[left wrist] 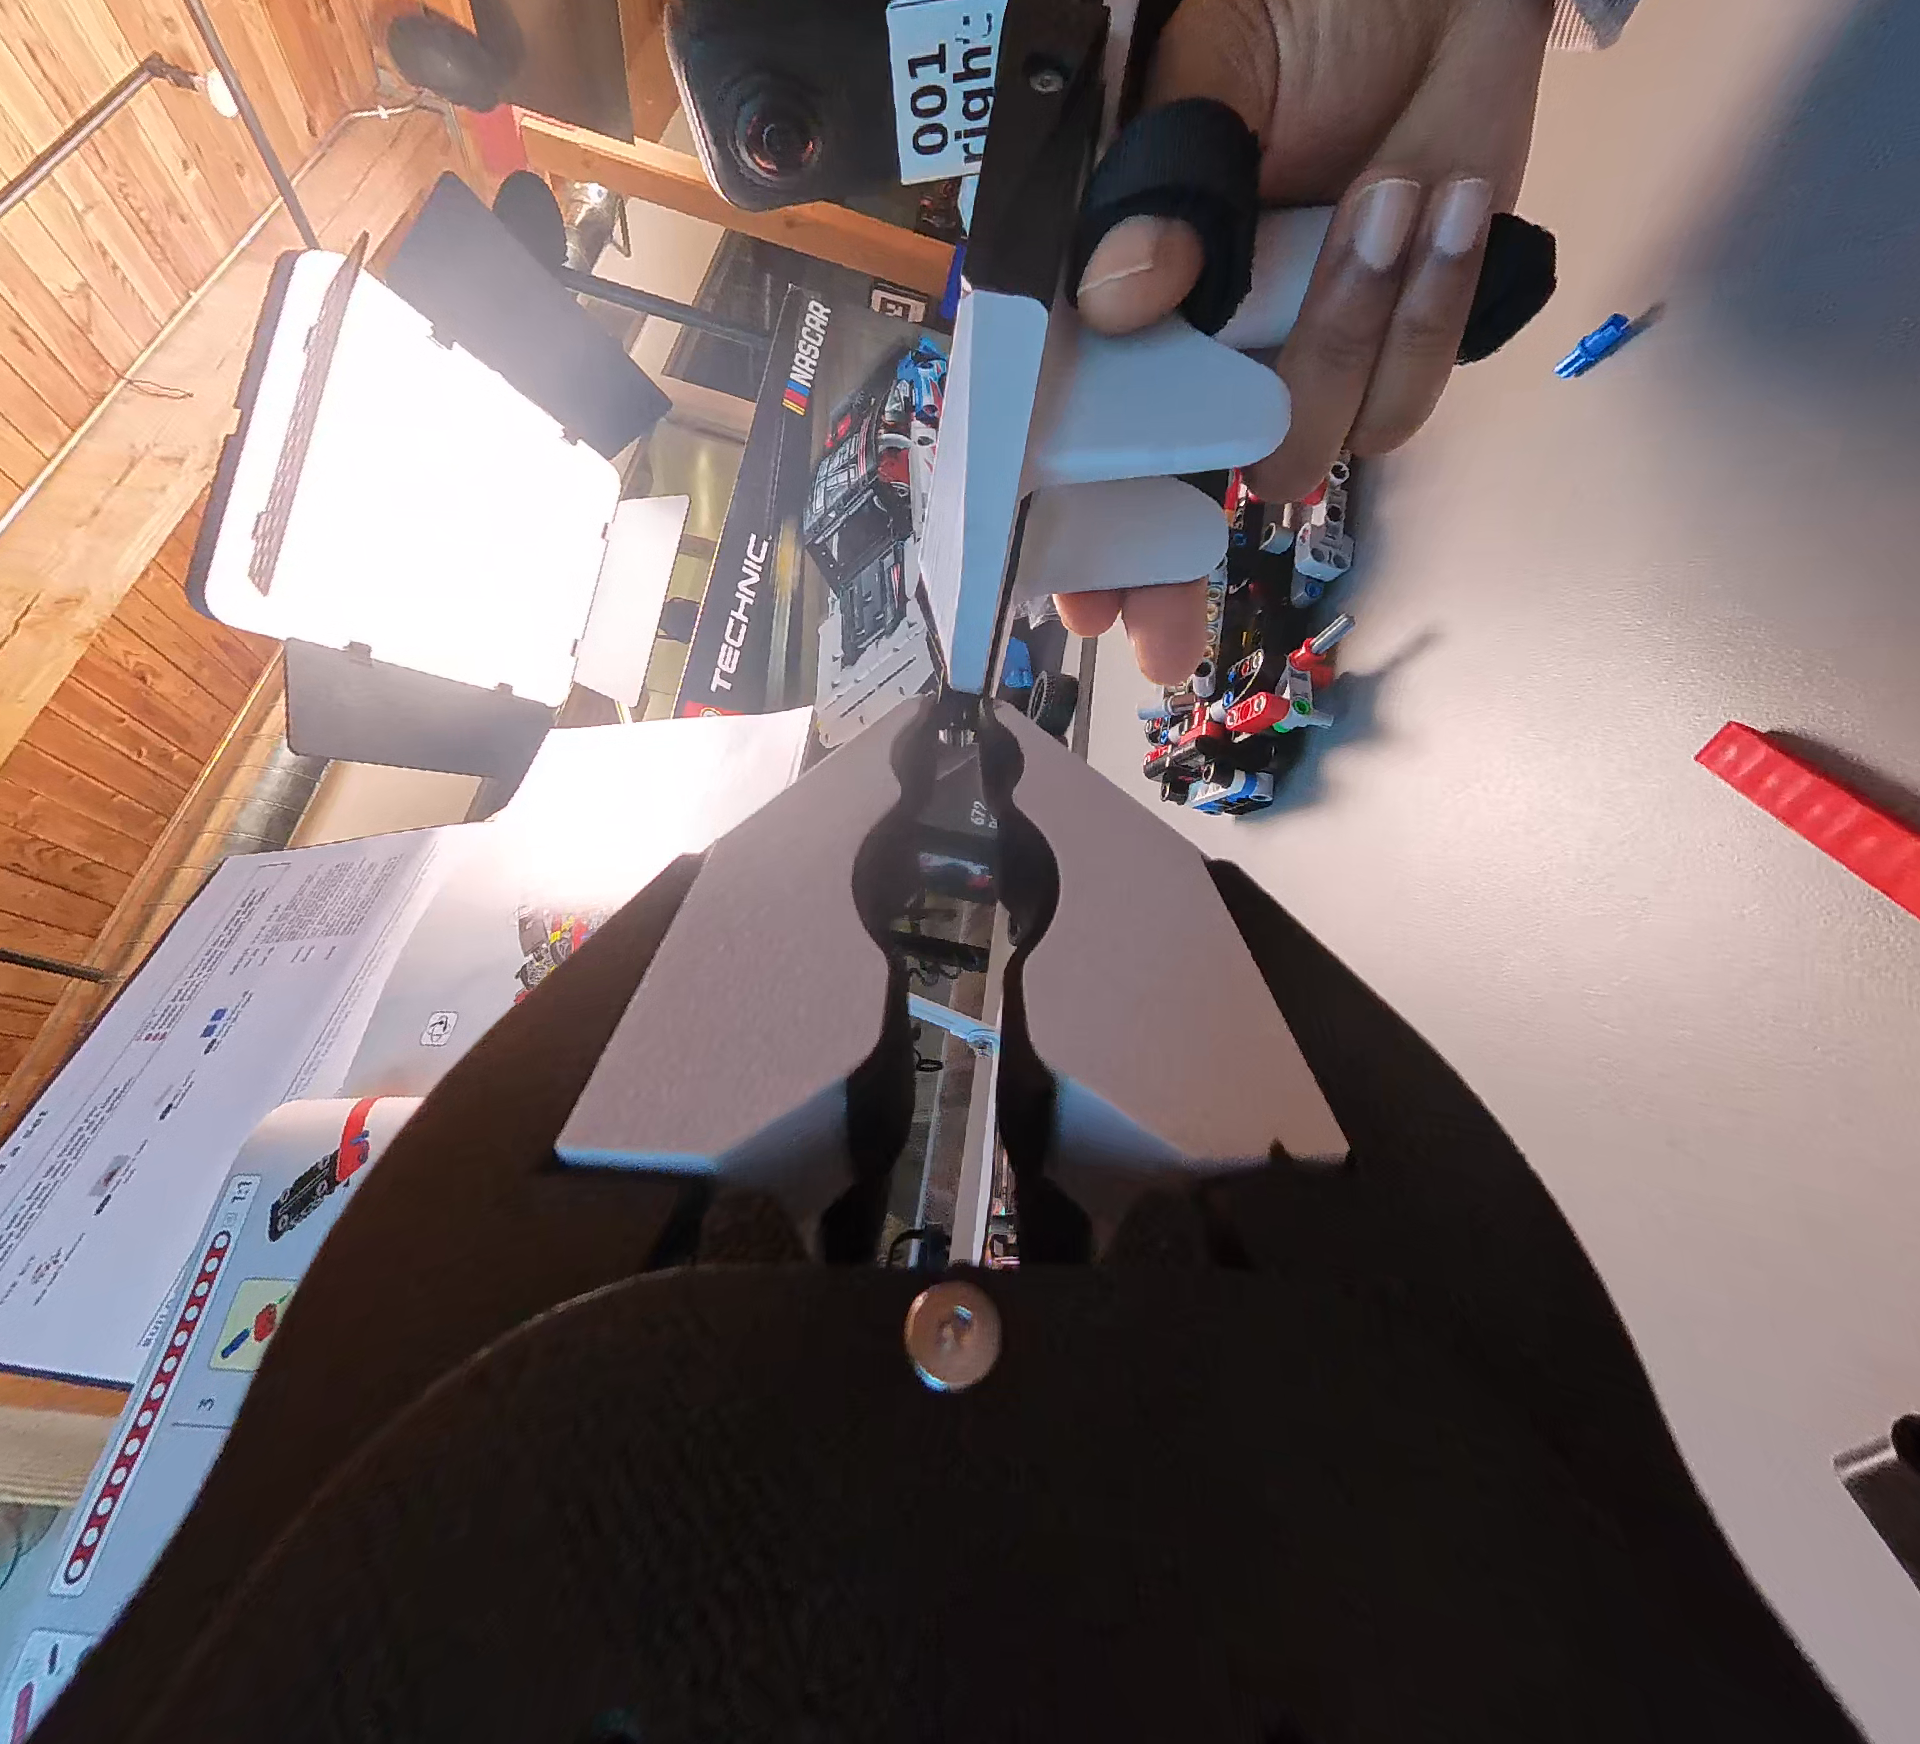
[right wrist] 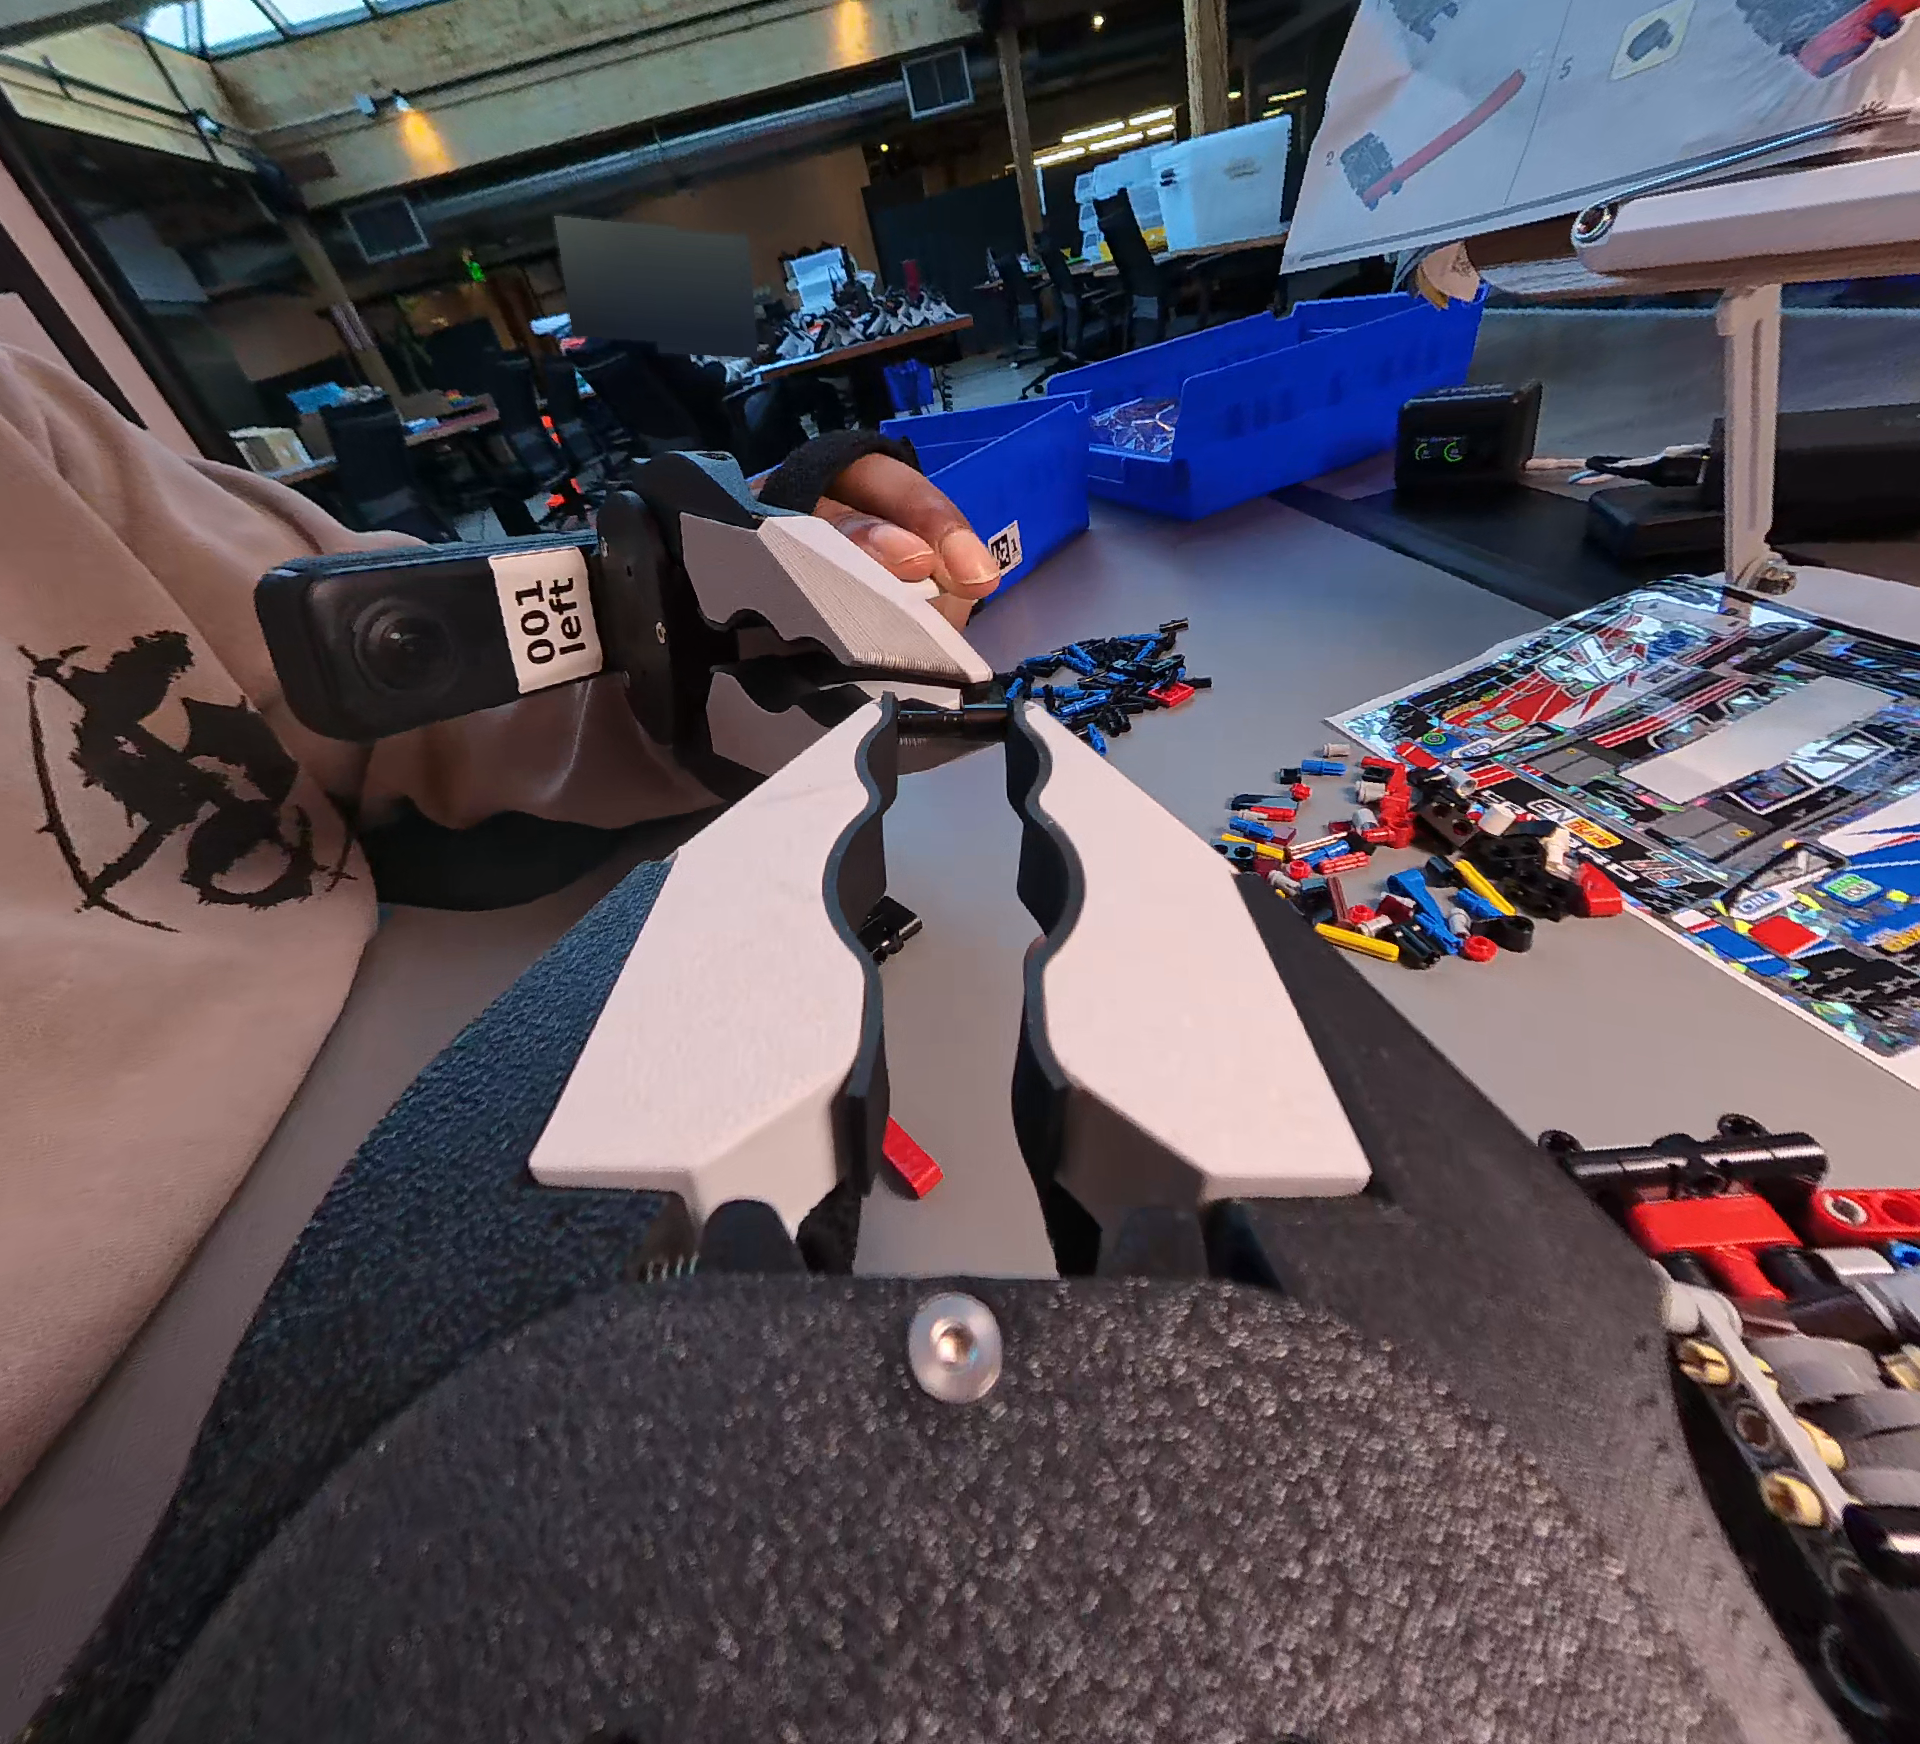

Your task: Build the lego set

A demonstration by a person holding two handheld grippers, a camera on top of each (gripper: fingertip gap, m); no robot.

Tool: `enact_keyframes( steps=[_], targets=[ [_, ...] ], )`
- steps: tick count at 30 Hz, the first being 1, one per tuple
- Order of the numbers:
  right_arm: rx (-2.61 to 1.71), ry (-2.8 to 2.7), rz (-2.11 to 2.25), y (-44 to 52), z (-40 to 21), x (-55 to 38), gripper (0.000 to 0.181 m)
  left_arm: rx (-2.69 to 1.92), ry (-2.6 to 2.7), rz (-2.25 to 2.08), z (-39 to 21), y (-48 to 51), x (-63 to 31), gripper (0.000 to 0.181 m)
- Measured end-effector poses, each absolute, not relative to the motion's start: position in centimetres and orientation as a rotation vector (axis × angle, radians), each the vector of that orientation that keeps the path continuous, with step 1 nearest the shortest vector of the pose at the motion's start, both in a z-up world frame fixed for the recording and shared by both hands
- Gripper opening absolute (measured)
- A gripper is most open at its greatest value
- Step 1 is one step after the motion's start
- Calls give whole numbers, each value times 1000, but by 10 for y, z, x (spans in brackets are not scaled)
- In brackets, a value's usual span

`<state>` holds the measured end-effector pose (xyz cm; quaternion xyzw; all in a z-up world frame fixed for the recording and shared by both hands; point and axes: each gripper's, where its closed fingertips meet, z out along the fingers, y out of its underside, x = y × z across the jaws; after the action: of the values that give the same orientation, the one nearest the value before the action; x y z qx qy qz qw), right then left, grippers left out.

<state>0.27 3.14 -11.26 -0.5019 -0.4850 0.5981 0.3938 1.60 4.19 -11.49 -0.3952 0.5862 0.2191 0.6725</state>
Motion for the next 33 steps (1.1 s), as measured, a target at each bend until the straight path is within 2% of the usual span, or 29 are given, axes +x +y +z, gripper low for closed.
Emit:
enact_keyframes(
  steps=[17, 30, 33],
  targets=[
    [-1300, -1075, 1601, 35, -117, -8, 14, -1035, 1417, 492, -121, 44, 5, 5],
    [-1390, -1198, 1322, 41, -128, -9, 14, -1089, 1463, 531, -134, 48, 3, 5],
    [-1327, -1288, 1035, 44, -133, -8, 39, -1154, 1434, 550, -135, 56, -9, 5]
  ],
)
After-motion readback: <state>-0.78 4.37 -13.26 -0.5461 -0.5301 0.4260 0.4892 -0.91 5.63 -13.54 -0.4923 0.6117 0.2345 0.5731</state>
